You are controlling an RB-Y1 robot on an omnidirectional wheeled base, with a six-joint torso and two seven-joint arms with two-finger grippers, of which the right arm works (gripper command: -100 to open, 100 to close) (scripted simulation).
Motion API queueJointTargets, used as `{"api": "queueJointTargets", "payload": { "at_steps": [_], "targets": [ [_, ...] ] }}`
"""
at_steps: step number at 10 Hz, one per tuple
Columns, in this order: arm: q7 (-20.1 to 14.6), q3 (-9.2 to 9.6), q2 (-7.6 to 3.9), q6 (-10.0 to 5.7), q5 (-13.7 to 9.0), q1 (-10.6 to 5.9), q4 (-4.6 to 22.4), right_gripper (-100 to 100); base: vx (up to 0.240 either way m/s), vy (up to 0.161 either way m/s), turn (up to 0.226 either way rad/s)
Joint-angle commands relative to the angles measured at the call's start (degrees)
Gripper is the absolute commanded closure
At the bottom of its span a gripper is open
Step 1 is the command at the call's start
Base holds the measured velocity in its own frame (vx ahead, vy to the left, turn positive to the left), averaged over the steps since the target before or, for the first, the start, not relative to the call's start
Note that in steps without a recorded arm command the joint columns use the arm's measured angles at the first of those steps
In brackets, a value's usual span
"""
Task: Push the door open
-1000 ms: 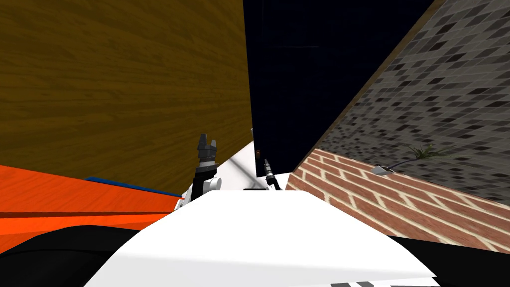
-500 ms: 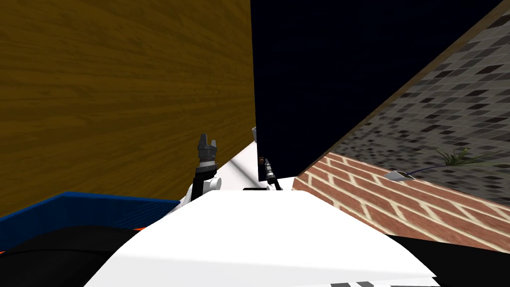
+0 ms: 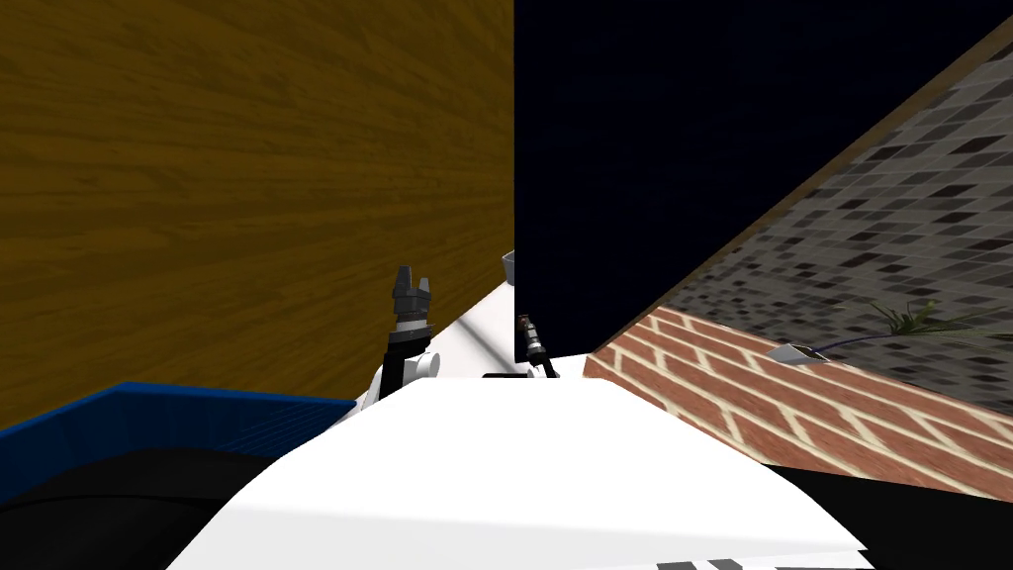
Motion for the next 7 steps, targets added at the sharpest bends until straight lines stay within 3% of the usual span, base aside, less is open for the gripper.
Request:
{"api": "queueJointTargets", "payload": {
  "at_steps": [1, 3, 4, 7],
  "targets": [
    [0.0, -0.06, -0.08, 0.01, -0.03, 0.08, 0.05, 100, -0.014, -0.007, 0.002],
    [0.0, -0.06, -0.08, 0.01, -0.03, 0.08, 0.05, 100, -0.003, 0.0, -0.002],
    [0.26, -1.06, -1.2, -0.01, -0.6, -0.02, 0.13, 100, 0.114, 0.057, -0.072],
    [0.59, -2.58, -1.99, -0.16, -1.45, -0.23, 0.19, 100, 0.142, 0.102, -0.063]
  ]
}}
